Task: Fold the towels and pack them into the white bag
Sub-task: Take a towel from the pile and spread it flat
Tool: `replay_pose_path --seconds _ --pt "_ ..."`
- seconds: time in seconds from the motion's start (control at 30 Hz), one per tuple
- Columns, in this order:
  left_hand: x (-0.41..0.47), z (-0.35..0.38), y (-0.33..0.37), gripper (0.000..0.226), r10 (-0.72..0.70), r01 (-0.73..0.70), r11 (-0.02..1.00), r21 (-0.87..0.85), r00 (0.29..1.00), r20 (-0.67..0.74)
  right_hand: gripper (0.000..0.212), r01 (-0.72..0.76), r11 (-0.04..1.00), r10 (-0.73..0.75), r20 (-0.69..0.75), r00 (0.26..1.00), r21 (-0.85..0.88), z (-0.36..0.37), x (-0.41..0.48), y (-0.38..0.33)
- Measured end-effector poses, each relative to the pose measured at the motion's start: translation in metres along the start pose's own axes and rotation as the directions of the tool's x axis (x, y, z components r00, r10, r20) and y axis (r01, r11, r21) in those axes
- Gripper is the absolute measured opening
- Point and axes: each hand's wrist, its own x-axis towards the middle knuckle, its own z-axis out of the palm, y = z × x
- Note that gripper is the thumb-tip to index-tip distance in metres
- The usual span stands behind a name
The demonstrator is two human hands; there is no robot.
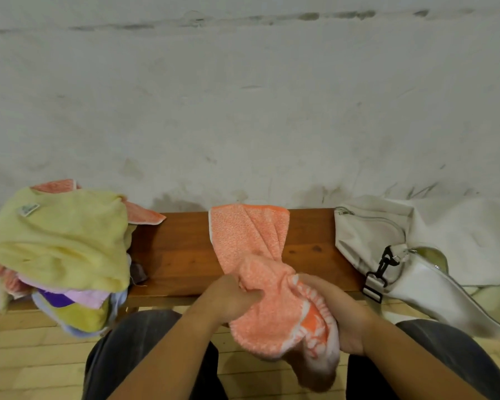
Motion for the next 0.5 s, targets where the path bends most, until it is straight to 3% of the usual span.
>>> replay_pose_path --seconds 0.1,0.2,0.3,0.37,0.43,0.5 --pt "0.003 0.003 0.008 0.056 -0.071 0.077 0.983 -0.164 0.997 0.042 0.076 -0.062 0.996 0.064 -0.035 0.997 0.059 -0.006 0.000 -0.003" --pt "0.000 0.007 0.019 0.038 -0.176 0.215 0.911 -0.351 0.974 0.140 0.050 -0.021 0.999 0.018 -0.084 0.996 -0.036 -0.006 0.001 -0.002" --pt "0.002 0.014 0.019 0.041 -0.077 0.151 0.870 -0.469 0.982 0.173 0.037 -0.058 0.984 0.041 -0.102 0.994 -0.169 -0.004 0.004 -0.002" --pt "0.003 0.016 0.022 0.044 0.020 0.005 0.898 -0.440 0.998 0.052 0.041 -0.041 0.969 0.020 -0.087 0.996 -0.246 -0.004 0.003 -0.004" --pt "0.000 0.011 0.030 0.036 0.120 -0.190 0.883 -0.429 0.975 -0.186 0.046 0.105 0.957 -0.133 -0.087 0.987 -0.269 -0.004 0.003 -0.008" --pt "-0.007 -0.001 0.041 0.042 0.281 -0.487 0.787 -0.379 0.829 -0.484 0.048 0.381 0.883 -0.424 -0.114 0.899 -0.275 -0.004 0.002 -0.014"
